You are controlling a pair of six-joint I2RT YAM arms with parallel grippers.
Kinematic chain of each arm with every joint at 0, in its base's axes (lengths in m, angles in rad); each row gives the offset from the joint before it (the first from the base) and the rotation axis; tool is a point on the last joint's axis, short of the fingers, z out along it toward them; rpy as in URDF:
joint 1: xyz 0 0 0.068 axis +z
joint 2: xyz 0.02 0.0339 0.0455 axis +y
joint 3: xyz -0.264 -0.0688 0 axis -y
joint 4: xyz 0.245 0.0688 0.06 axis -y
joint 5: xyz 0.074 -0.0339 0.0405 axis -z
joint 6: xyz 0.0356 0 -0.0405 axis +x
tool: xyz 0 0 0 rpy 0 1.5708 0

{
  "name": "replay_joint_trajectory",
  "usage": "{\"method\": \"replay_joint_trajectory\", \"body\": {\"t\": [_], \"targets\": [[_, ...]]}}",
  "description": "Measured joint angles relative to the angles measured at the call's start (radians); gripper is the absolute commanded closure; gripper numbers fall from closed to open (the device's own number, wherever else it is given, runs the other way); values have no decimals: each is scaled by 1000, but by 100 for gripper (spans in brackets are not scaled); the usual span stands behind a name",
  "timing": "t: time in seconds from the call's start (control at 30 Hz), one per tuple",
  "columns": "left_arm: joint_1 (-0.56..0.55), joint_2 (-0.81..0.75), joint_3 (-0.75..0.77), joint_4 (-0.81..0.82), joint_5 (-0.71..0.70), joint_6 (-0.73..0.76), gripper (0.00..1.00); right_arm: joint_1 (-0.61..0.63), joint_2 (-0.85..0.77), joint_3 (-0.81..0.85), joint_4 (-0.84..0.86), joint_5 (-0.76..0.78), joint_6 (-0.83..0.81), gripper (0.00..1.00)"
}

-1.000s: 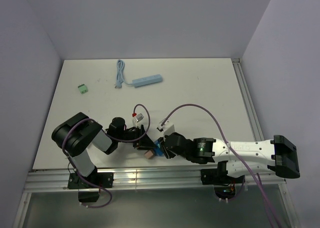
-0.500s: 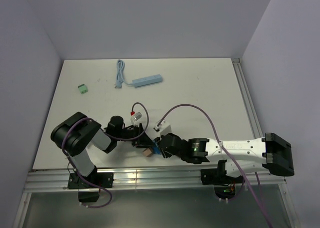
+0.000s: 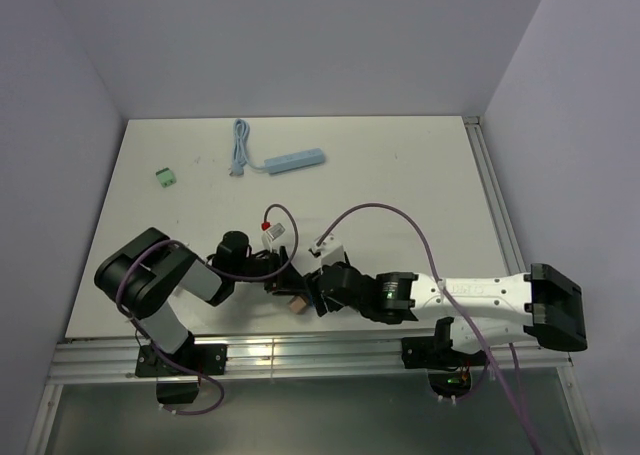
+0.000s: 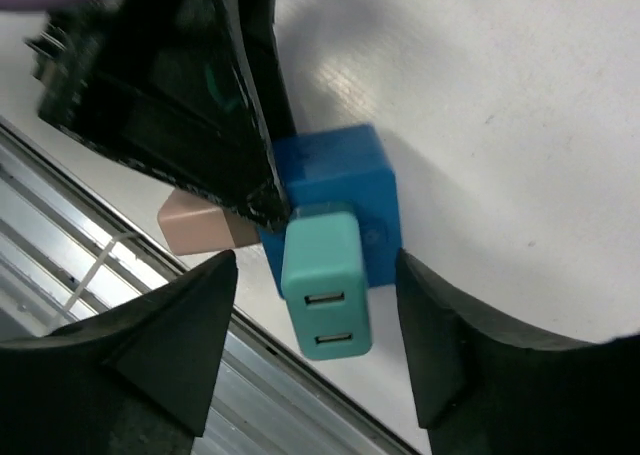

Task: Insert the plug

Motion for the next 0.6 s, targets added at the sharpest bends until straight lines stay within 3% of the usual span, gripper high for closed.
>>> {"method": "replay_joint_trajectory", "body": {"t": [0.07, 0.3, 0.6], "targets": [[-20, -17, 6, -37, -13, 5, 100, -13, -35, -2, 6, -6, 9, 4], [-34, -154, 70, -335, -105, 124, 100, -76, -267, -2, 3, -4, 64, 0], [-42, -300, 245, -777, -418, 393, 100, -98, -660, -79, -147, 83, 237, 0]]}}
